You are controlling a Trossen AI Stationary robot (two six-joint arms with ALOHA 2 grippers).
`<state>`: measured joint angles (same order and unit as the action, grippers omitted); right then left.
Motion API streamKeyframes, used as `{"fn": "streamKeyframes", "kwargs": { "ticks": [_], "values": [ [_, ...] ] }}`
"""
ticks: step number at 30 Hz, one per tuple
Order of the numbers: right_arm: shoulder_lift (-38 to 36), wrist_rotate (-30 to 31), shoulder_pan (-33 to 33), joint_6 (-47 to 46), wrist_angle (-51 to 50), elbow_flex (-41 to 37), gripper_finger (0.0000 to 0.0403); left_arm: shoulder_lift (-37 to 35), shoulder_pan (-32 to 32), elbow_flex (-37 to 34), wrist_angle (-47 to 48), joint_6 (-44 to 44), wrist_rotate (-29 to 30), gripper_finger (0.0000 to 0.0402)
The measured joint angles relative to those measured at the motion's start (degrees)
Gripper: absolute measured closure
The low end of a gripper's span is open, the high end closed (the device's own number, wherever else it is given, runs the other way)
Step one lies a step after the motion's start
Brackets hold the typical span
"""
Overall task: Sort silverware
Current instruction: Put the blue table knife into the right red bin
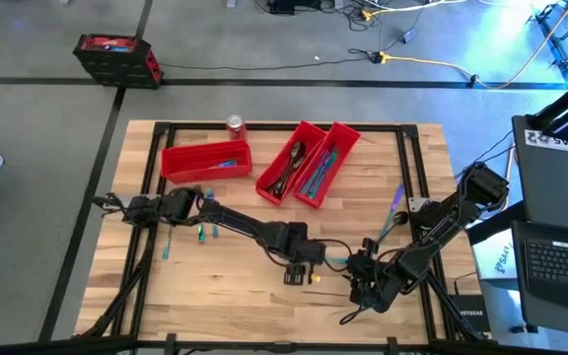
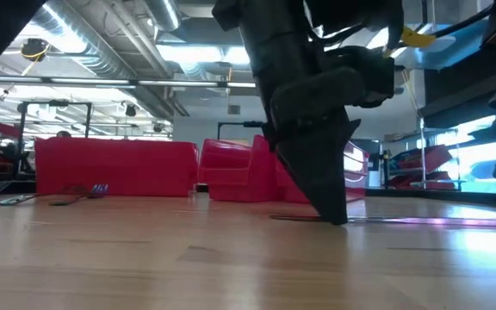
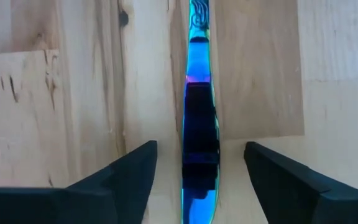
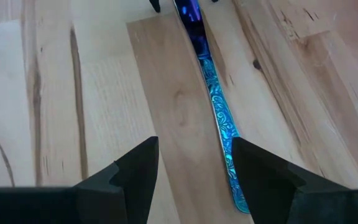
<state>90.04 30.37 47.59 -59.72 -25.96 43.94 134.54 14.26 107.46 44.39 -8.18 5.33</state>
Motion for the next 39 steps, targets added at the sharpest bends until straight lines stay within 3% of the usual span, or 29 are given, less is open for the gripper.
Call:
{"fn": "streamKeyframes", "kwargs": {
  "ticks": [9, 13, 35, 39],
  "values": [
    [0.0, 0.0, 0.0, 0.0, 0.0, 0.0, 0.0214, 0.0, -0.3, 0.0, 1.0, 1.6, -0.7, 0.0284],
    [0.0, 0.0, 0.0, -0.3, 0.0, 0.0, 0.0214, 0.0, -0.3, -0.1, 0.8, 2.8, -0.7, 0.0315],
    [0.0, 1.0, 0.1, -1.3, -0.7, 1.5, 0.0214, 0.0, 0.0, -0.2, -0.1, 8.7, 1.0, 0.0322],
    [0.0, -1.1, 0.0, -1.3, -2.2, 3.3, 0.0214, 0.0, 0.1, -0.2, -0.1, 9.8, 1.3, 0.0323]
  ]
}}
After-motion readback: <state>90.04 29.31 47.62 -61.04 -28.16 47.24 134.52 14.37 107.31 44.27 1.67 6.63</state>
